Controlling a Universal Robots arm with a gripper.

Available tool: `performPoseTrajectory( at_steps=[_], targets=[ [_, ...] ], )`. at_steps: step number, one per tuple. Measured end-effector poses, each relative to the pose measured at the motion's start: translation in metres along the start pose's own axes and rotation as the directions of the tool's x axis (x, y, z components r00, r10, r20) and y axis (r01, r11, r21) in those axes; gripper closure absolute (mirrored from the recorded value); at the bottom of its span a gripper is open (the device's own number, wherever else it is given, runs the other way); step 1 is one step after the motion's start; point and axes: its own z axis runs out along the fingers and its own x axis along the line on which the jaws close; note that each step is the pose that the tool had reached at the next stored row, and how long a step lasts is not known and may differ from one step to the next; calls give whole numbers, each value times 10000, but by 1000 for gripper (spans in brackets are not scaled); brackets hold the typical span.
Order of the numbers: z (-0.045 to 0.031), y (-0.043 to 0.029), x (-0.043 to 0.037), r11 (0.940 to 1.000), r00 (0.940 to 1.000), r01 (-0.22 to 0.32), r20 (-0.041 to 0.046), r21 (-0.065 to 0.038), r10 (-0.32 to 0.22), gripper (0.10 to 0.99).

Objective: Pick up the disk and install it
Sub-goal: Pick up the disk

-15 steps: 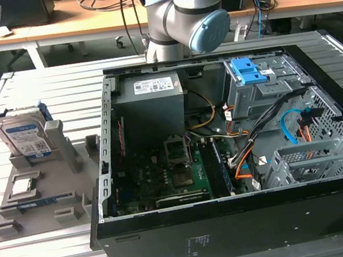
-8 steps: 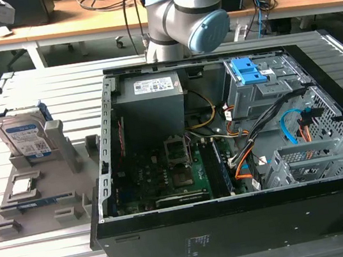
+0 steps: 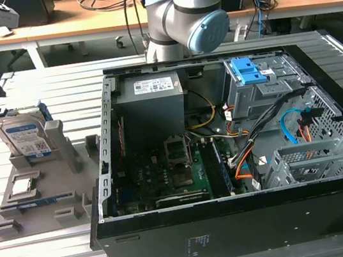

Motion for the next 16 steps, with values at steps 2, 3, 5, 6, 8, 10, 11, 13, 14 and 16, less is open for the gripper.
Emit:
performPoseTrajectory(
  at_steps=[2, 3, 5, 6, 8, 10, 11, 13, 14, 16],
  targets=[
    [34, -1, -2, 9999, 9999, 108, -26, -2, -108, 604],
    [44, -1, -2, 9999, 9999, 168, -36, -1, -168, 604],
    [68, -3, -2, 9994, 9993, 355, -60, -3, -356, 604],
    [81, -5, -2, 9992, 9992, 390, -72, -4, -390, 604],
    [131, -13, -2, 9992, 9992, 397, -103, -6, -397, 604],
    [187, -26, -2, 9992, 9991, 397, -124, -6, -397, 604],
    [212, -34, -1, 9992, 9991, 397, -140, -8, -397, 604],
    [251, -45, -1, 9992, 9991, 396, -171, -11, -396, 604],
    [283, -50, -1, 9992, 9990, 397, -185, -12, -397, 604],
    [328, -53, -1, 9992, 9990, 397, -196, -12, -397, 604]
  ],
)
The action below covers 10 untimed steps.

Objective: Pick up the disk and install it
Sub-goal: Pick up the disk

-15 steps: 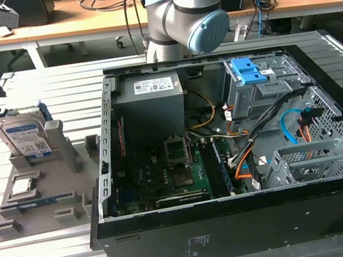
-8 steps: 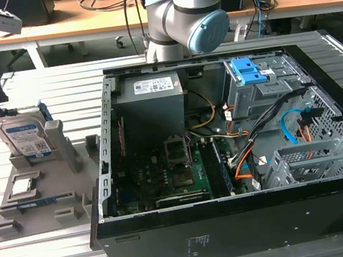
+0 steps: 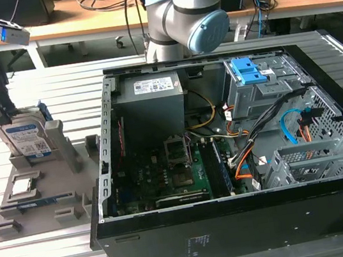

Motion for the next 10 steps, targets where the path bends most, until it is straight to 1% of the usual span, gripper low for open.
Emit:
performPoseTrajectory(
  at_steps=[4, 10],
  targets=[
    [117, -4, -2, 10000, 10000, 0, -24, -2, 0, 604],
    [161, -5, -3, 10000, 10000, -2, -56, -5, 2, 604]
  ],
)
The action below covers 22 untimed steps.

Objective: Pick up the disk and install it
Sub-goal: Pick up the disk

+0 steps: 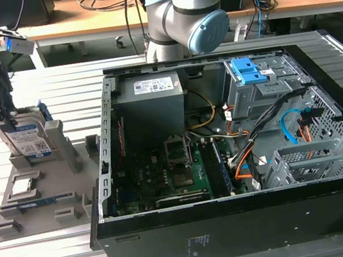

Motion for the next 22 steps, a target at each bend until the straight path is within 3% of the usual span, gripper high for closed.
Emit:
performPoseTrajectory(
  at_steps=[7, 16, 20, 21, 22],
  targets=[
    [46, -19, 0, 9994, 9994, -357, -30, -11, 357, 604],
    [94, -25, -1, 9993, 9993, -367, -63, -8, 367, 604],
    [98, -24, -1, 9984, 9992, -379, -74, 426, 382, 604],
    [98, -24, -1, 9981, 9992, -380, -75, 491, 384, 604],
    [99, -24, -1, 9981, 9992, -380, -75, 493, 384, 604]
  ],
)
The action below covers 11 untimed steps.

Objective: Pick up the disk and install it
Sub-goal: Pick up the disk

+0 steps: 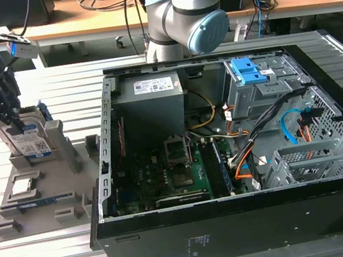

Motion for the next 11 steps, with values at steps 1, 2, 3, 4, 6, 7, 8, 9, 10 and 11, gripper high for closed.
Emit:
performPoseTrajectory(
  at_steps=[1, 2, 3, 4, 6, 7, 8, 9, 10, 11],
  targets=[
    [0, 0, 0, 10000, 10000, 0, 0, 2, 0, 604],
    [0, 0, 0, 10000, 10000, 0, 0, 2, 0, 604],
    [0, 3, 0, 10000, 10000, 0, -1, 2, 0, 604],
    [-1, 10, 0, 10000, 10000, -2, -1, 1, 2, 604],
    [0, 24, 0, 10000, 10000, -1, -1, 2, 1, 604],
    [0, 24, 0, 10000, 10000, 1, -1, 2, -1, 604],
    [0, 25, -1, 10000, 10000, -1, -1, 2, 1, 604],
    [0, 25, -1, 10000, 10000, 0, -1, 2, 0, 686],
    [0, 26, -1, 10000, 10000, -1, -1, 2, 1, 725],
    [0, 26, -1, 10000, 10000, -1, -1, 2, 1, 725]
  ],
)
